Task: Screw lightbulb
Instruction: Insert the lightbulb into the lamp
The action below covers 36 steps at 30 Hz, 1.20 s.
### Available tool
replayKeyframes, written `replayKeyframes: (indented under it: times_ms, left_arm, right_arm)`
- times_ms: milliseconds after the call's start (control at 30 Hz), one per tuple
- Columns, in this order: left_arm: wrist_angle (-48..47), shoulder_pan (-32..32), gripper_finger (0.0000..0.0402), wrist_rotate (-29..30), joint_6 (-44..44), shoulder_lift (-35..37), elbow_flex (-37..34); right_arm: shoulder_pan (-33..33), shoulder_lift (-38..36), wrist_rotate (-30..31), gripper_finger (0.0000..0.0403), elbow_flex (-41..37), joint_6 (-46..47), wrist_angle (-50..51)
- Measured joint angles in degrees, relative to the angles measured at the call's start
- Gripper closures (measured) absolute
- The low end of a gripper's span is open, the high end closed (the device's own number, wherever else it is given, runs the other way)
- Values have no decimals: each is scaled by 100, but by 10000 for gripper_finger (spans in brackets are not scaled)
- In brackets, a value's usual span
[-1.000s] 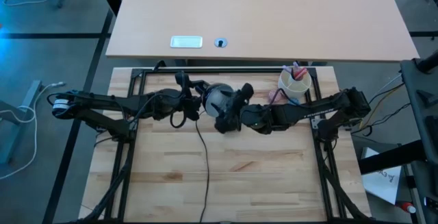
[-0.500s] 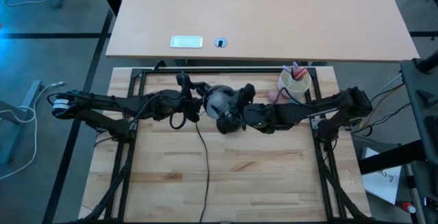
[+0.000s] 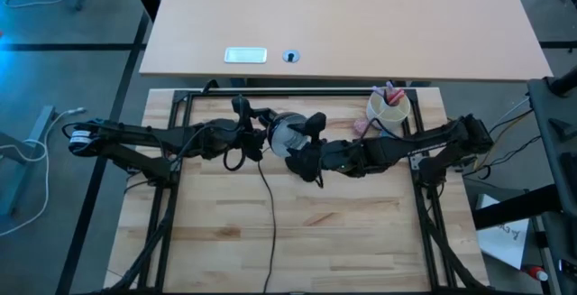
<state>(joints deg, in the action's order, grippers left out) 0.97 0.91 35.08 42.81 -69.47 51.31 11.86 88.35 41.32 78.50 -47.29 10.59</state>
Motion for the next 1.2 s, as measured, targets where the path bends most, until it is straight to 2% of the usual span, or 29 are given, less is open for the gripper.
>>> replayKeyframes:
  times_ms: [200,533,1000,1200]
  left_arm:
    - [8,0,138,14,50,0,0]
    - [37,2,138,19,57,0,0]
    - [57,4,138,45,12,0,0]
    - [57,7,138,50,-49,0,0]
  right_arm:
    - [-2,64,-246,46,0,-904,-17]
    - [-98,94,-302,75,0,-1167,-471]
    - [-289,90,-428,157,5,701,-527]
    - [-301,87,-359,172,9,2217,-556]
